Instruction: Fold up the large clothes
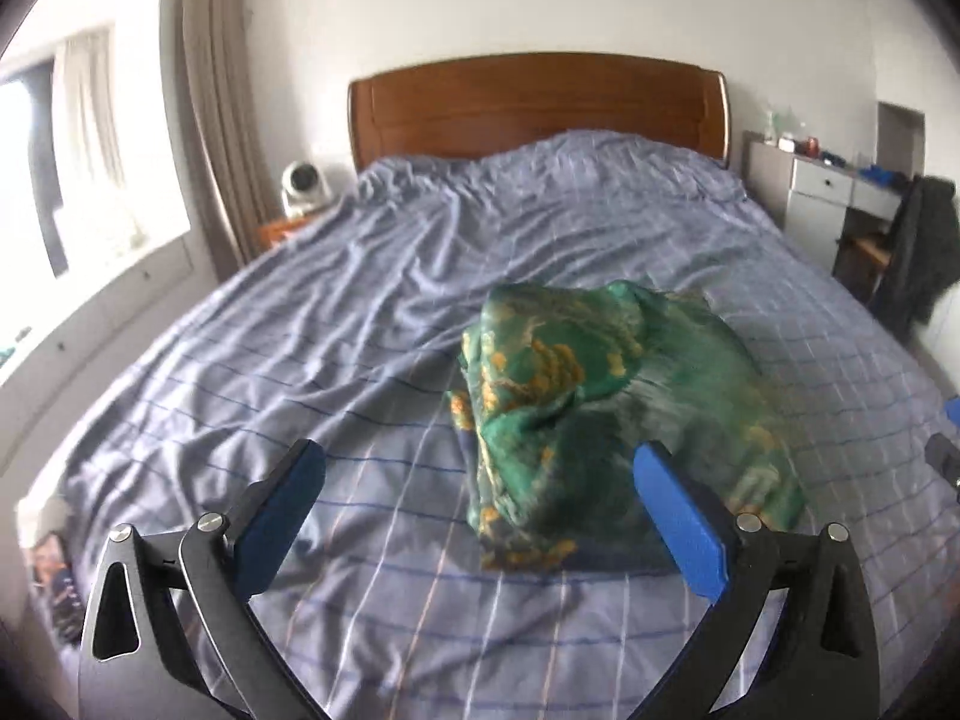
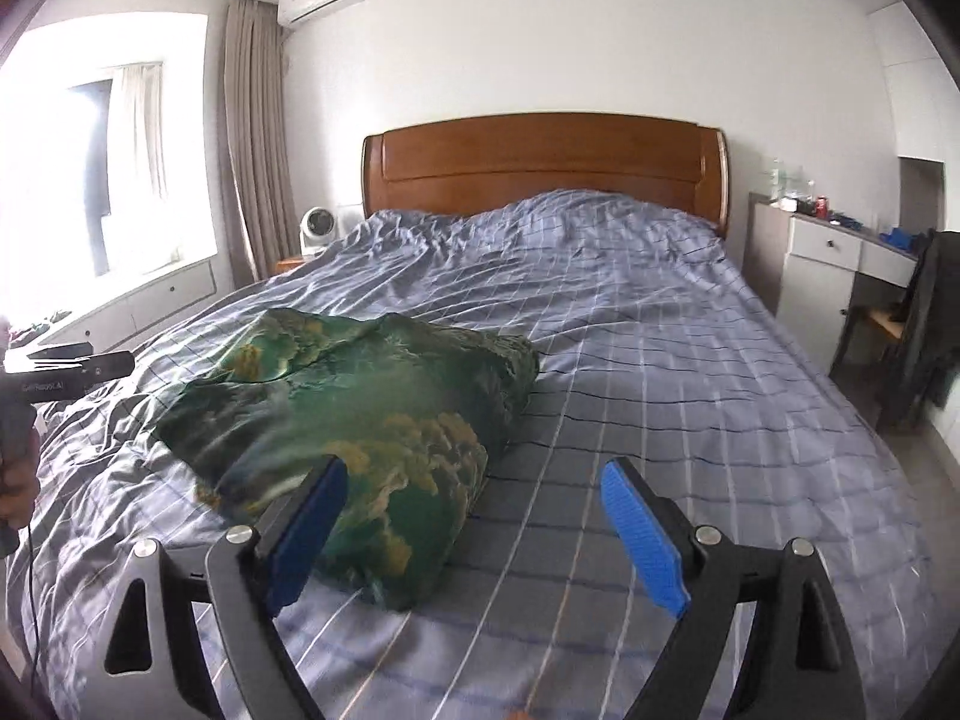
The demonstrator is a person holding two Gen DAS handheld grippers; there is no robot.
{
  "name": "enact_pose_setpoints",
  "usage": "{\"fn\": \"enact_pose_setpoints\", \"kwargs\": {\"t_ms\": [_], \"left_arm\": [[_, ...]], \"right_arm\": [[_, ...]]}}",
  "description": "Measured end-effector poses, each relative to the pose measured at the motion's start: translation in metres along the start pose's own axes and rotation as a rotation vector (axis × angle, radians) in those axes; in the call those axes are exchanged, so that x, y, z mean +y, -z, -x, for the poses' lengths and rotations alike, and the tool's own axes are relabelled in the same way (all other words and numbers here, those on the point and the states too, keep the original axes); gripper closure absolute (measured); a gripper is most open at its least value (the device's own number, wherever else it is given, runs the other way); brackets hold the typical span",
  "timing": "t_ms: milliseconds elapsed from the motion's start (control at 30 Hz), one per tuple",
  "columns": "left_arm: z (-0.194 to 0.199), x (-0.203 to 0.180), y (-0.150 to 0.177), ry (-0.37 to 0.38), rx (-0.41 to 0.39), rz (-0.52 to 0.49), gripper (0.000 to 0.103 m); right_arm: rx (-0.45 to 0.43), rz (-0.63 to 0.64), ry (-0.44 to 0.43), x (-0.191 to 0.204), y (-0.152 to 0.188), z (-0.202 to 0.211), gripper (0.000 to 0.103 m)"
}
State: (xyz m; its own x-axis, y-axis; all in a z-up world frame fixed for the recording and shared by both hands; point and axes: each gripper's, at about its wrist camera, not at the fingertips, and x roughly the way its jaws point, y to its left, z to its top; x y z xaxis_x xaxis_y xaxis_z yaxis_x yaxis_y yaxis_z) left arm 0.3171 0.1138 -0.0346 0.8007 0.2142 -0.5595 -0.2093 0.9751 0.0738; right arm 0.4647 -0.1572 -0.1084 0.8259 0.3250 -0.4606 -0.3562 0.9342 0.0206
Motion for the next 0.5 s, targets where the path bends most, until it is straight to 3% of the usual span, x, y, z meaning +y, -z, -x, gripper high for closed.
{"fn": "enact_pose_setpoints", "kwargs": {"t_ms": [167, 300, 500], "left_arm": [[0.029, -0.028, 0.002, -0.059, -0.027, -0.013, 0.000], [0.048, -0.050, 0.009, -0.061, -0.053, -0.048, 0.000], [0.066, -0.059, 0.023, -0.039, -0.041, -0.011, 0.000]], "right_arm": [[0.026, 0.014, 0.046, 0.006, 0.013, 0.031, 0.014], [0.033, -0.002, 0.062, 0.012, 0.016, 0.055, 0.014], [0.083, 0.031, 0.079, 0.026, 0.024, 0.076, 0.014]]}}
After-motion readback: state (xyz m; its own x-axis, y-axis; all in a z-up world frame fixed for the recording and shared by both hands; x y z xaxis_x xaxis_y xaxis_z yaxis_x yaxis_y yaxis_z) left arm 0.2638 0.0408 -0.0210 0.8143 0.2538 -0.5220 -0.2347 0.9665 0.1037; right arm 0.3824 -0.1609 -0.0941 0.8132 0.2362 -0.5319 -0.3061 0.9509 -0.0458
